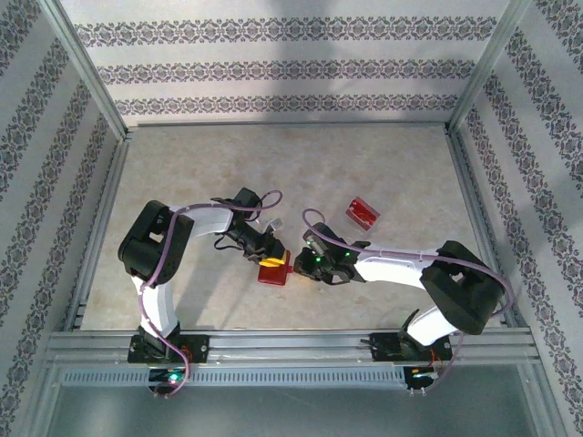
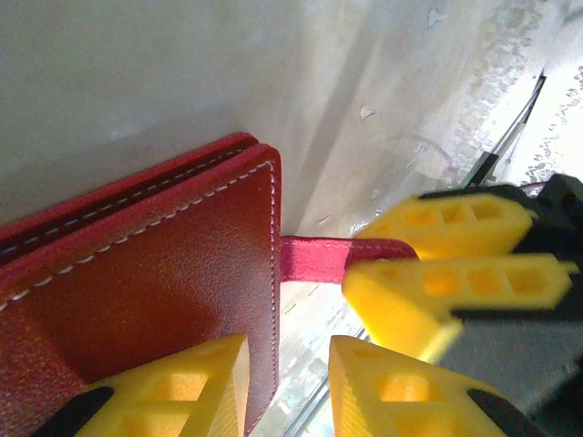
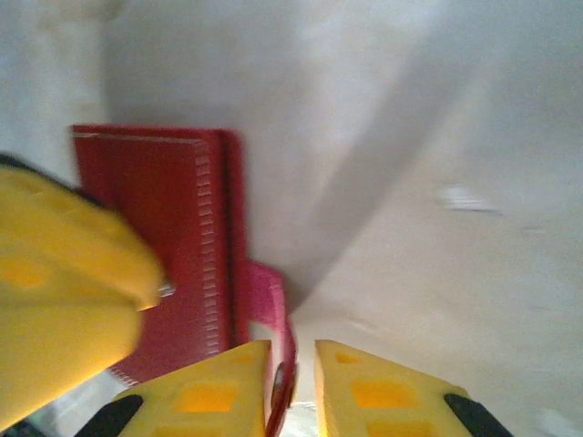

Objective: Put the credit cards into the card holder

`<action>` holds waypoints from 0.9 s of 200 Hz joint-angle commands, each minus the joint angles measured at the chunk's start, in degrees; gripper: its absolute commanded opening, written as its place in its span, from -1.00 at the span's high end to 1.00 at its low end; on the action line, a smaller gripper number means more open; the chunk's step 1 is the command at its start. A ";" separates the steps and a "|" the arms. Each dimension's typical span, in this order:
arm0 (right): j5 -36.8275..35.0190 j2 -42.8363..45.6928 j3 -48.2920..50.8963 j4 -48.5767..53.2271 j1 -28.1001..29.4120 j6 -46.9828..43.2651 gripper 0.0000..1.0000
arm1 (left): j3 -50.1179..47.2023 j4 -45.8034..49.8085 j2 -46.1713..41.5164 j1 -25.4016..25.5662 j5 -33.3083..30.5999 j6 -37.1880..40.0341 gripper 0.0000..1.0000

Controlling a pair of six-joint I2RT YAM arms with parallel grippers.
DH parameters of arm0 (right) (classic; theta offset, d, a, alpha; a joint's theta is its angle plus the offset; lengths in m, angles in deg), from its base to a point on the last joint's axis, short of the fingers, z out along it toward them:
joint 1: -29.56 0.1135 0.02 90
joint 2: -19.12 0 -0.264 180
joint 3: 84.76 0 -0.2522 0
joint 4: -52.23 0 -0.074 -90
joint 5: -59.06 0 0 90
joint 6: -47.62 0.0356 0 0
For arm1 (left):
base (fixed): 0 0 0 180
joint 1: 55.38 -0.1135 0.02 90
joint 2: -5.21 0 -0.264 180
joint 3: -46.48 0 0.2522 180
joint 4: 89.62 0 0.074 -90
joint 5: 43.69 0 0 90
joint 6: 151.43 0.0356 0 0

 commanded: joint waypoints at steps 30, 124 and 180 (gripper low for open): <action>4.72 -3.42 -1.77 -12.78 2.71 2.91 0.80 | 0.40 0.20 1.03 0.84 -0.92 -0.65 0.41; 5.45 -1.86 -1.99 -8.81 3.74 1.49 0.66 | 0.42 -0.08 1.39 0.83 -1.92 -3.29 0.42; 4.26 3.30 3.72 -8.75 4.41 2.70 0.41 | -0.18 -2.54 2.07 0.87 1.56 -5.88 0.43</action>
